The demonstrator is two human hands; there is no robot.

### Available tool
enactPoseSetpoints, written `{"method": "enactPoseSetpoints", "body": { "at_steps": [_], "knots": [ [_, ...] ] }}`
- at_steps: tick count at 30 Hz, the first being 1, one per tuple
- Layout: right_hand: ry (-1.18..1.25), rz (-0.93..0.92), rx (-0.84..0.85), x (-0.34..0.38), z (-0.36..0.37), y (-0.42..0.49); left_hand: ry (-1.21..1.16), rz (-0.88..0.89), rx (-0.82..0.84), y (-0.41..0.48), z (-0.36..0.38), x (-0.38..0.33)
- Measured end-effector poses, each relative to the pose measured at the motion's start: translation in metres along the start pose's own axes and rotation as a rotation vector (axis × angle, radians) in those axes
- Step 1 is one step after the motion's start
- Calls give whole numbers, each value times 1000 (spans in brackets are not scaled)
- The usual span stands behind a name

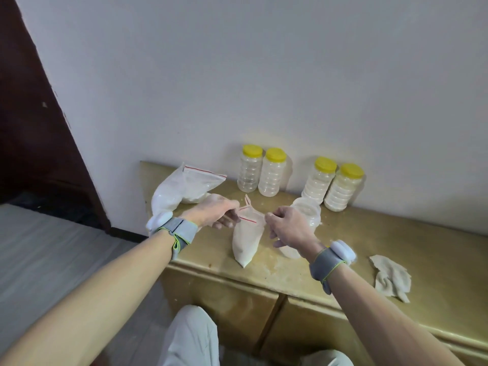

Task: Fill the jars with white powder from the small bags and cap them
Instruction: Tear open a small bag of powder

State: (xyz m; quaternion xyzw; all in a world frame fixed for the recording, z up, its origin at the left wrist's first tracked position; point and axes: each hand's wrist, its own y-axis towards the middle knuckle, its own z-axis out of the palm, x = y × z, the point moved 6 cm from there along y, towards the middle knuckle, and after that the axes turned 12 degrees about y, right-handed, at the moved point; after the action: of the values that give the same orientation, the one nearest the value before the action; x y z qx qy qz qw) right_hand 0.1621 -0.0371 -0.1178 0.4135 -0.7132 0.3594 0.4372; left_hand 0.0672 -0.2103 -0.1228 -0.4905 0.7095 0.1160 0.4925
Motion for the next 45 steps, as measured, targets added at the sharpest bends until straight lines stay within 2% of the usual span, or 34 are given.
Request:
{"method": "enactPoseSetpoints", "body": {
  "at_steps": [7,16,24,27,36,40,45],
  "knots": [
    [17,-27,-96,18,-5,-2,10,4,-114,-2,-17,-5],
    [-139,16,-13,20,2,1,142,-31,-101,6,-12,-9],
    [-398,-61,41,26,13,23,654,17,-160,22,-3,-33],
    [-504,-113,4,31,14,26,736,17,-190,22,-5,-36],
    [-640,-133,-131,47,-8,27,806,12,-304,11,-41,-35],
    [-585,-114,-184,52,-20,29,472,38,-208,13,-53,-30],
    [-601,-97,-123,48,-12,30,465,47,-142,15,-52,-17]
  ]
}}
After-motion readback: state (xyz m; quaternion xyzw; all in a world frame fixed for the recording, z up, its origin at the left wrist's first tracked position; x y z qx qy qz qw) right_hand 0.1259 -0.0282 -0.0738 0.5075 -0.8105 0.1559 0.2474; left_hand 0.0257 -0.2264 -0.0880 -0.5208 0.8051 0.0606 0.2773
